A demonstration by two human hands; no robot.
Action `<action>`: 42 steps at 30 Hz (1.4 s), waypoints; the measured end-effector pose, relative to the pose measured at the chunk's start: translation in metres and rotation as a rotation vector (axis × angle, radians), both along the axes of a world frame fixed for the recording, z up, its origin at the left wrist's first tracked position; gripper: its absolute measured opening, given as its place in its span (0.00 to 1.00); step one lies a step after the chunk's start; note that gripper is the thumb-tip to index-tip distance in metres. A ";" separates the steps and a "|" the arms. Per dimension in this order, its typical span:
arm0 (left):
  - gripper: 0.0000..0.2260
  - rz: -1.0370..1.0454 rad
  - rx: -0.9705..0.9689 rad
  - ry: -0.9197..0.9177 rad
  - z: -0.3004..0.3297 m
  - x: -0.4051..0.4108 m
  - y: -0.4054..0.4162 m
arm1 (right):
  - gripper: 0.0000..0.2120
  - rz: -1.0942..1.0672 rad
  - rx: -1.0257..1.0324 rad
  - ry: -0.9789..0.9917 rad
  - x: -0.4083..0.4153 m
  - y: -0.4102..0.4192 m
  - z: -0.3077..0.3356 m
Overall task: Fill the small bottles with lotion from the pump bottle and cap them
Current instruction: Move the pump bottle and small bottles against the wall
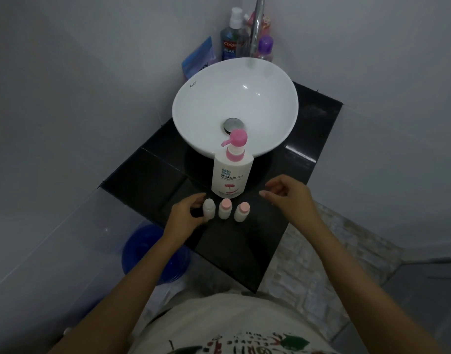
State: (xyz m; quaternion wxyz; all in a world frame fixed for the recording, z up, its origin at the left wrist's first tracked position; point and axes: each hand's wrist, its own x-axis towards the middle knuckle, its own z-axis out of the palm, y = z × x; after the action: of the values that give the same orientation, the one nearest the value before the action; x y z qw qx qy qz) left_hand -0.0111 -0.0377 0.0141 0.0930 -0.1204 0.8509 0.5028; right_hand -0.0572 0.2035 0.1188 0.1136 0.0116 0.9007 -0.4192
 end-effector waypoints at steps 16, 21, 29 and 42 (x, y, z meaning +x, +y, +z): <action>0.21 -0.064 0.148 0.152 0.061 -0.064 0.010 | 0.19 0.176 -0.071 0.003 -0.052 -0.033 -0.035; 0.17 -0.006 0.108 0.192 0.059 -0.059 0.012 | 0.17 0.207 -0.051 0.039 -0.052 -0.034 -0.035; 0.18 0.170 0.052 0.266 0.078 -0.037 -0.026 | 0.16 0.417 -0.009 0.083 -0.072 -0.078 -0.008; 0.16 0.677 -0.063 0.302 0.080 -0.030 -0.131 | 0.19 0.844 -0.118 0.019 -0.137 -0.244 0.001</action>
State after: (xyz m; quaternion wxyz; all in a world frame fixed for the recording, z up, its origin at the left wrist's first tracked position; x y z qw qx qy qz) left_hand -0.0410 -0.1691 0.0940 -0.2087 -0.3223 0.7822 0.4907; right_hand -0.1941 -0.0409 0.1197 0.2675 -0.3686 0.8017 -0.3870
